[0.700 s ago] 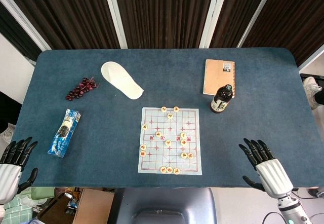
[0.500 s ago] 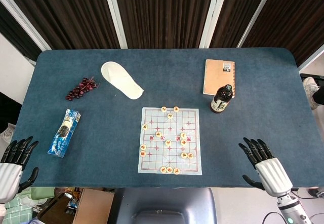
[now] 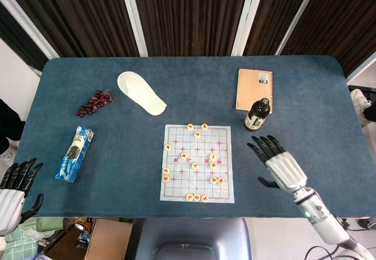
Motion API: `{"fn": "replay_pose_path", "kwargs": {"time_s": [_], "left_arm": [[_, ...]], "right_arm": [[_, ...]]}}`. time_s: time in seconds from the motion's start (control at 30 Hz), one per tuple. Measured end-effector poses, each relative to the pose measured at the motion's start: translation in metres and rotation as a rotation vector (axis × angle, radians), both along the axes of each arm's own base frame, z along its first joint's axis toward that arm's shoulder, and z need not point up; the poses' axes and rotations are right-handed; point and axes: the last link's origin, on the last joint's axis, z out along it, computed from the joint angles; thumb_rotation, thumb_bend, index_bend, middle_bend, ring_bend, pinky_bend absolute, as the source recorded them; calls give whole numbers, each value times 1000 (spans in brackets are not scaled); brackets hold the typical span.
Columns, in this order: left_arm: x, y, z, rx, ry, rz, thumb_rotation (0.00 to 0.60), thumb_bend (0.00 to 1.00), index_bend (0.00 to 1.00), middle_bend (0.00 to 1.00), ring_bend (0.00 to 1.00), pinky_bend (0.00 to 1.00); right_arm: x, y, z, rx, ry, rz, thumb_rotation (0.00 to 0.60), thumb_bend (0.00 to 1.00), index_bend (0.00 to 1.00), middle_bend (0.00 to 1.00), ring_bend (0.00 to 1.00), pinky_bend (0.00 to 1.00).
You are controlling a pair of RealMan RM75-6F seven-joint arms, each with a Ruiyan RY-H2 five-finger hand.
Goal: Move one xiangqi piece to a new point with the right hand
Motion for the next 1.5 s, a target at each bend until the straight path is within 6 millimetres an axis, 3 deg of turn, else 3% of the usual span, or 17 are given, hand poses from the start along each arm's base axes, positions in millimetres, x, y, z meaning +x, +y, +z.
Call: {"fn": "replay_pose_path", "kwargs": {"time_s": [0.17, 0.4, 0.73, 1.5], "left_arm": [[0, 0, 2, 7, -8, 1, 600, 454, 0, 0, 0, 0], [-3, 1, 7, 16, -23, 9, 600, 451, 0, 0, 0, 0], [-3, -1, 9, 17, -30, 4, 600, 452, 0, 0, 0, 0], [-5, -1, 10, 18, -34, 12, 600, 453, 0, 0, 0, 0]], "right_arm": [[24, -53, -29, 30, 62, 69, 600, 372, 391, 0, 0, 0], [41, -92, -73, 60, 136, 104, 600, 403, 460, 0, 0, 0], [46, -97, -107, 104, 209, 135, 600, 420, 523, 0, 0, 0], [50, -100, -133, 120, 215, 133, 600, 420, 576, 21, 0, 0]]}}
